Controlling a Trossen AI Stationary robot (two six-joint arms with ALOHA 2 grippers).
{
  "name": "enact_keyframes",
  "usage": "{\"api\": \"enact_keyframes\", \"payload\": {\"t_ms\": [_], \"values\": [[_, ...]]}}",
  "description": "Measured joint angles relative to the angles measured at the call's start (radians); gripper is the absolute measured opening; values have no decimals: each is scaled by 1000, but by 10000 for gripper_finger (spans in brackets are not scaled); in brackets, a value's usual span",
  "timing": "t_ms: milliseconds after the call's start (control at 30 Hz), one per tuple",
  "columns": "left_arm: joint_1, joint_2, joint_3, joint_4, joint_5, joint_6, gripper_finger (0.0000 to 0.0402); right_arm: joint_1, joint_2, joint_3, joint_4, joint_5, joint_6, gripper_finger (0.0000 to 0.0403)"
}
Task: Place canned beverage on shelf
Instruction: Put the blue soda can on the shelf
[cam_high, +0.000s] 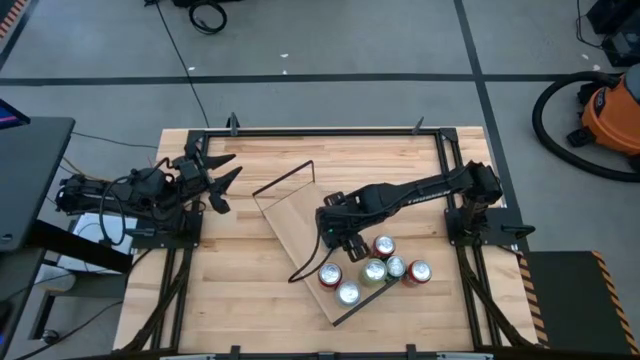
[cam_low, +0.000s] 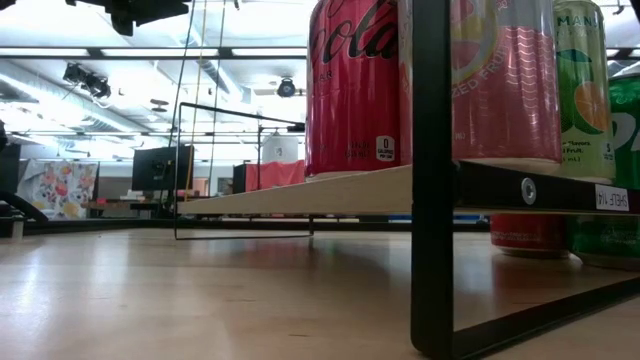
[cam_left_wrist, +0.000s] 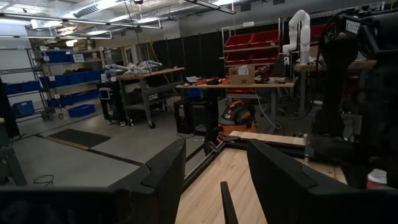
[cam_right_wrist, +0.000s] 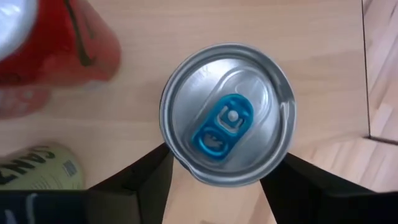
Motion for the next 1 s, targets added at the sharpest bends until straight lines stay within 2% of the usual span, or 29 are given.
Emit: {"api": "enact_keyframes", "payload": {"t_ms": [300,467,733,900,1000], "values": [[0,0,0,0,0,0,183,16,0,0,8,11,-3,220],[0,0,0,0,0,0,183,11,0,0,8,159,-50,220],[0,0,0,0,0,1,183,-28,0,0,-2,144,-33,220],[0,0,0,-1,0,1,183,-39,0,0,13,275,-45,220],[0,0,0,-1,0,1,183,-49,0,0,63,254,-46,220]]}}
